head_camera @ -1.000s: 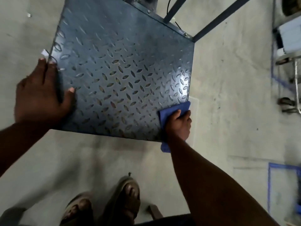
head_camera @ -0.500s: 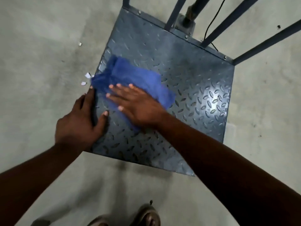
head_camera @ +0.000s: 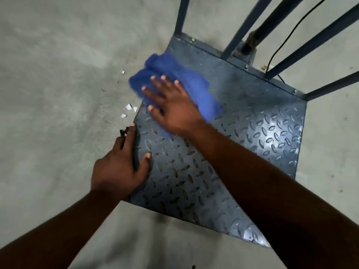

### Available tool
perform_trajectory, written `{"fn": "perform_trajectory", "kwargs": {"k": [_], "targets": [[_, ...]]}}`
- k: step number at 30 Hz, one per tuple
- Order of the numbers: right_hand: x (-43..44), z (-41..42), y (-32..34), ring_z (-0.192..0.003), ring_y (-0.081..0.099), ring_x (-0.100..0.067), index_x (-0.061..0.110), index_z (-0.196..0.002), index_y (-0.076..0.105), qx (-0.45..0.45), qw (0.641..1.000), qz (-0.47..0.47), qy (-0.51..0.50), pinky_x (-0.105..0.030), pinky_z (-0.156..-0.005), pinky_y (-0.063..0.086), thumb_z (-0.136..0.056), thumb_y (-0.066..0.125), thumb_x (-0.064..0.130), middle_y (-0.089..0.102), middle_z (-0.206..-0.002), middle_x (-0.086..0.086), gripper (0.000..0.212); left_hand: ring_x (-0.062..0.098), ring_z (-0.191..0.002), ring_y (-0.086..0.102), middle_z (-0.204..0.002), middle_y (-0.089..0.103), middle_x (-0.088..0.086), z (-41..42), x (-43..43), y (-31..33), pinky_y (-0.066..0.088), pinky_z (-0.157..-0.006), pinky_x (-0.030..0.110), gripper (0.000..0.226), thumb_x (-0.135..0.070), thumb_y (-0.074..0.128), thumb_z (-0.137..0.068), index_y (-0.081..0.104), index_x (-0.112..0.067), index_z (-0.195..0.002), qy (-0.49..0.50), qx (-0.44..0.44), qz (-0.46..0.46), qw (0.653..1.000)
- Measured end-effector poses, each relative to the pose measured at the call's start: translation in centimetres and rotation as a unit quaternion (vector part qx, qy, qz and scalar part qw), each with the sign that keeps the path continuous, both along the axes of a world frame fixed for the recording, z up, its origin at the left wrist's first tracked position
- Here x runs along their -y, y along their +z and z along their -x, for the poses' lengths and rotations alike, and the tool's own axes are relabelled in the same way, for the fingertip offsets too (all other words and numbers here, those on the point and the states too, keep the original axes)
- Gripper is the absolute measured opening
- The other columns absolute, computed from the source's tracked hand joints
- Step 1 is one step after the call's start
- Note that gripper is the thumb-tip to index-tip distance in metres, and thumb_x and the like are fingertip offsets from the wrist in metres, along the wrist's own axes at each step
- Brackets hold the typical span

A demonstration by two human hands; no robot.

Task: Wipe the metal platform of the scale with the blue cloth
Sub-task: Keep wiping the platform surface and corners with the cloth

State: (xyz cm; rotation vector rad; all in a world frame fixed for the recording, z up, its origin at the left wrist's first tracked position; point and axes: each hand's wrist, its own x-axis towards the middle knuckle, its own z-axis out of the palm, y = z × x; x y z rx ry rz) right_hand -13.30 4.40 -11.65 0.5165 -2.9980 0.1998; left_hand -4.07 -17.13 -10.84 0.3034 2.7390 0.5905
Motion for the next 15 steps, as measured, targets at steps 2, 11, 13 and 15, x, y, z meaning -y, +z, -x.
{"fn": "perform_trajectory", "kwargs": {"k": [2, 11, 13, 15], "targets": [[-4.3, 4.8, 1.2, -0.158, 0.017, -0.027, 0.030, -0.162, 0.029, 0.008, 0.975, -0.031, -0.220, -0.052, -0.127, 0.012, -0.104, 0.023, 0.052, 0.023, -0.170, -0.008, 0.062, 0.044, -0.091, 0.073, -0.146, 0.056, 0.011, 0.1, 0.1, 0.1, 0.055, -0.064, 0.043, 0.093, -0.072, 0.037, -0.096, 0.014, -0.027, -0.173, -0.005, -0.004, 0.002, 1.000], [0.9, -0.4, 0.6, -0.156, 0.026, -0.018, 0.026, -0.154, 0.047, 0.097, 0.978, 0.010, 0.184, -0.037, -0.127, 0.008, -0.108, 0.037, 0.033, 0.038, -0.164, -0.001, 0.048, 0.046, -0.092, 0.076, -0.117, 0.077, 0.021, 0.4, 0.2, 0.1, 0.057, -0.075, 0.048, 0.089, -0.065, 0.035, -0.098, 0.028, -0.014, -0.170, 0.073, 0.032, -0.009, 0.997], [-1.8, 4.5, 2.1, -0.153, 0.025, -0.002, 0.028, -0.151, 0.051, 0.099, 0.982, 0.038, 0.155, -0.026, -0.127, 0.011, -0.110, 0.033, 0.033, 0.045, -0.160, -0.006, 0.046, 0.044, -0.096, 0.076, -0.121, 0.076, 0.020, 0.3, 0.3, 0.0, 0.057, -0.076, 0.047, 0.089, -0.065, 0.034, -0.098, 0.025, -0.015, -0.171, 0.069, 0.027, -0.009, 0.997], [-3.7, 9.2, 2.5, -0.146, 0.038, -0.001, 0.036, -0.146, 0.055, 0.079, 0.982, 0.051, 0.161, -0.026, -0.120, 0.036, -0.109, 0.037, 0.042, 0.054, -0.152, -0.008, 0.043, 0.044, -0.096, 0.076, -0.120, 0.076, 0.019, 0.3, 0.5, 0.1, 0.057, -0.077, 0.047, 0.088, -0.066, 0.034, -0.098, 0.025, -0.017, -0.170, 0.065, 0.020, -0.015, 0.998]]}}
